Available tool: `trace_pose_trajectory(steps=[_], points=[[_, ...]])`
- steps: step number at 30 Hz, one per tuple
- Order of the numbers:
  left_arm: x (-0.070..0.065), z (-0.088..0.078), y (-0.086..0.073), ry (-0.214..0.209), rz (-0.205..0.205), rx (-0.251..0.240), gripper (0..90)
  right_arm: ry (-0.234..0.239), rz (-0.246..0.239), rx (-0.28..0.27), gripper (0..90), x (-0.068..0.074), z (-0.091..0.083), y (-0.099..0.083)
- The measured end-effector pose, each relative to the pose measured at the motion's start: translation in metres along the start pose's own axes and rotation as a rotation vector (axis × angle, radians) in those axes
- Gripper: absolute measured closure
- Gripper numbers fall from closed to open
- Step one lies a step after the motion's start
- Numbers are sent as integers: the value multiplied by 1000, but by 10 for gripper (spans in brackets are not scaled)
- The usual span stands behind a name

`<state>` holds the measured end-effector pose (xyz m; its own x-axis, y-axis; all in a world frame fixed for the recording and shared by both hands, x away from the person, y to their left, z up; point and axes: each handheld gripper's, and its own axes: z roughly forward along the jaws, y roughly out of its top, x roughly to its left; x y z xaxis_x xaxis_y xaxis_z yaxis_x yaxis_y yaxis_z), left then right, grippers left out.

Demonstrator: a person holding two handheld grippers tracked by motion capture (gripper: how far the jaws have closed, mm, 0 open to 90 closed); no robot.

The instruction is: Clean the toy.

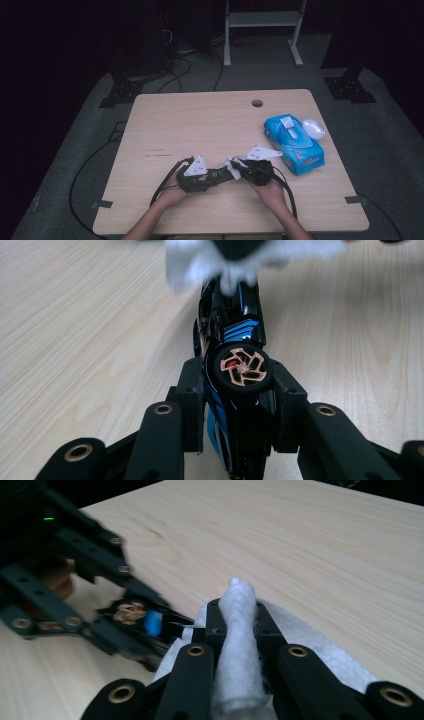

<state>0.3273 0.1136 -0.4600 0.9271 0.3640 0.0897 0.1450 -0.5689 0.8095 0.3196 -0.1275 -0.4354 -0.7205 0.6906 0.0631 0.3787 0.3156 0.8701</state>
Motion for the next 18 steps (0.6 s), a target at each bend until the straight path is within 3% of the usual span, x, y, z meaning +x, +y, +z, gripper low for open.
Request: trace_pose_trajectory(steps=[8,11,14,18], points=[[0,0,0,0,-8,-2,652,123,-46,0,813,31,19,9],[-1,0,0,1,-10,0,652,98,-74,10,813,30,17,9],[0,-1,0,-2,-5,2,652,33,-108,20,813,22,10,6],[0,-1,0,-4,-6,4,653,-32,-92,19,812,5,-3,1]])
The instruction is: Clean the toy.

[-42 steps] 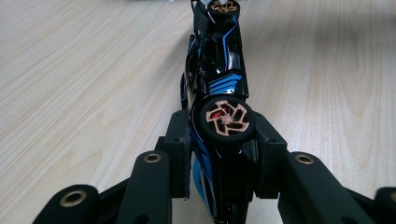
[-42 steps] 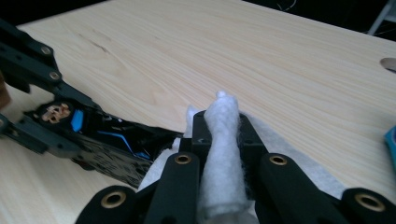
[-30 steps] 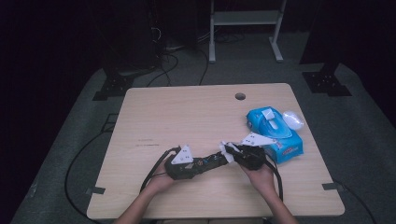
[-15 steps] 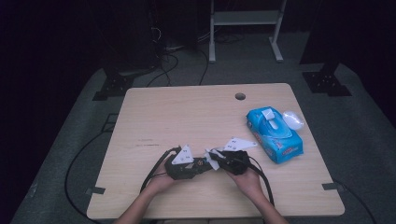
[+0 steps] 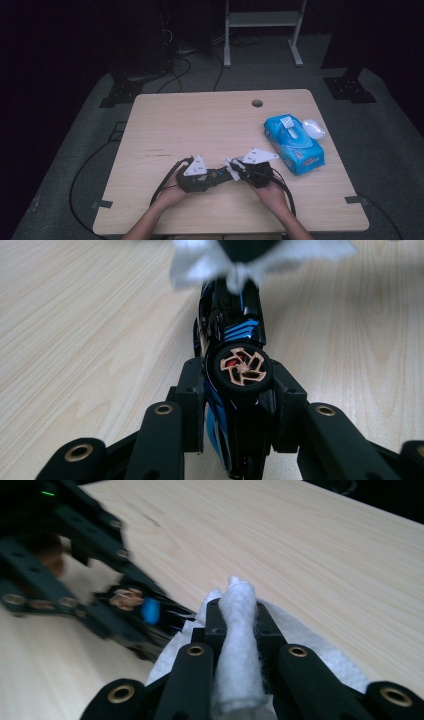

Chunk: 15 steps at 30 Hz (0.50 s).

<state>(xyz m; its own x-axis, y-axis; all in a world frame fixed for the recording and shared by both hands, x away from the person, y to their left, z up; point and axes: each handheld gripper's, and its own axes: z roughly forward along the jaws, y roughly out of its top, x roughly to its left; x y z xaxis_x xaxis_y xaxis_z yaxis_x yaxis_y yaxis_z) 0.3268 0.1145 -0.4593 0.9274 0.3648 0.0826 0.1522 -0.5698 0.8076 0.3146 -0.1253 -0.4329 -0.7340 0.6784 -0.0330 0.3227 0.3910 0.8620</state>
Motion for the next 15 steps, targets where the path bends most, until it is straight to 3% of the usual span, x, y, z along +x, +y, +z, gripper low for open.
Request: trace_pose_trajectory(steps=[7,12,15], points=[[1,-2,-1,-5,-1,4,654,-58,48,4,811,-21,-10,-8],[2,-2,-1,-7,-6,10,651,-45,83,-10,813,-22,-10,-10],[3,-2,3,-17,-32,2,627,-40,83,-17,813,-19,-8,-10]])
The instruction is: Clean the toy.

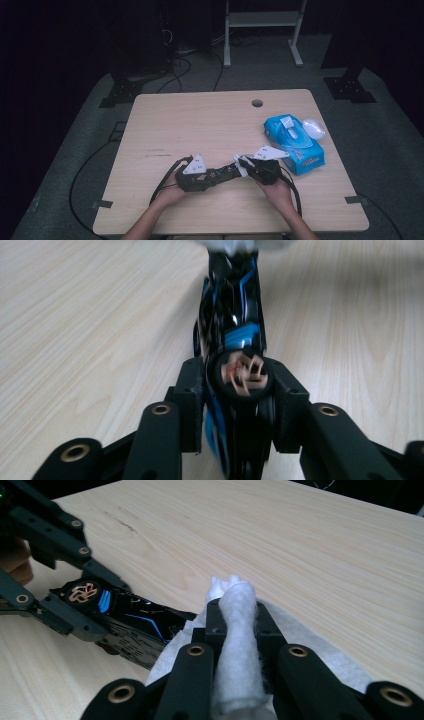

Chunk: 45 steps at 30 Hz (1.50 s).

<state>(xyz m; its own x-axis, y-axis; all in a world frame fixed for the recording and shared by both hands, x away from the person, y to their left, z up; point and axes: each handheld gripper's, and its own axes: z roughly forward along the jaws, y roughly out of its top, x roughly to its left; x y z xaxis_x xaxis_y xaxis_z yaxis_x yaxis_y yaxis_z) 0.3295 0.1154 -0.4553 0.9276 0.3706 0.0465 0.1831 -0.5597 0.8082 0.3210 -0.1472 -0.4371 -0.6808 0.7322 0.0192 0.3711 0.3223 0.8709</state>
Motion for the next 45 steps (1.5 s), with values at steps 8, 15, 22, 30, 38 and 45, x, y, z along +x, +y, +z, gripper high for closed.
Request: trace_pose_trajectory(steps=[8,15,22,30,38,45], points=[[-2,11,8,10,-12,99,451,62,20,-5,813,8,6,2],[3,5,4,23,1,93,587,89,30,-1,812,7,7,5],[5,-9,5,20,4,85,645,112,11,-11,813,18,13,9],[8,-26,-7,10,-17,91,646,100,-4,-13,812,22,15,10],[11,-28,-3,8,-37,149,477,116,-6,-8,812,25,15,9],[9,-10,11,30,23,222,567,132,-21,-23,811,31,21,8]])
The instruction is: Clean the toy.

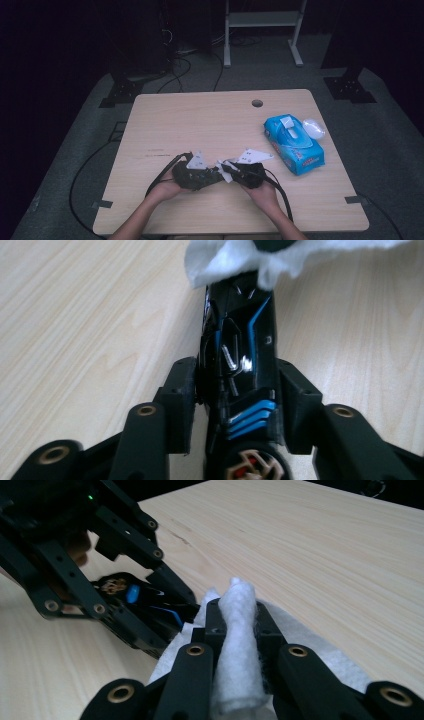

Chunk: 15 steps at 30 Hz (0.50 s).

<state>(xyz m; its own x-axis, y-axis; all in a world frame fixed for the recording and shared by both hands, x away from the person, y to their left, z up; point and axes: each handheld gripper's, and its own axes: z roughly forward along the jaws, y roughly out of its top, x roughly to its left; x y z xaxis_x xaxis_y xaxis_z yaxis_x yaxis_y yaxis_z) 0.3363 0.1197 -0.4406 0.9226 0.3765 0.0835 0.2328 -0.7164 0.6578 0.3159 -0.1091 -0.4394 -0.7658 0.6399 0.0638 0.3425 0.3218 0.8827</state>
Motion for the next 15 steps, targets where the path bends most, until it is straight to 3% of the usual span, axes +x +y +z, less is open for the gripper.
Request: trace_pose_trajectory(steps=[3,5,7,9,15], points=[[0,0,-1,-4,1,10,570,-21,13,-1,812,-9,-5,-4],[1,-1,-2,-9,-4,18,571,-64,26,25,812,-17,-9,-8],[1,-1,1,-9,-5,28,564,-58,70,26,812,-24,-13,-14],[2,1,8,-7,-16,38,478,-51,81,29,812,-26,-15,-16],[-1,13,35,-2,47,115,431,-40,97,22,811,-28,-14,-17]])
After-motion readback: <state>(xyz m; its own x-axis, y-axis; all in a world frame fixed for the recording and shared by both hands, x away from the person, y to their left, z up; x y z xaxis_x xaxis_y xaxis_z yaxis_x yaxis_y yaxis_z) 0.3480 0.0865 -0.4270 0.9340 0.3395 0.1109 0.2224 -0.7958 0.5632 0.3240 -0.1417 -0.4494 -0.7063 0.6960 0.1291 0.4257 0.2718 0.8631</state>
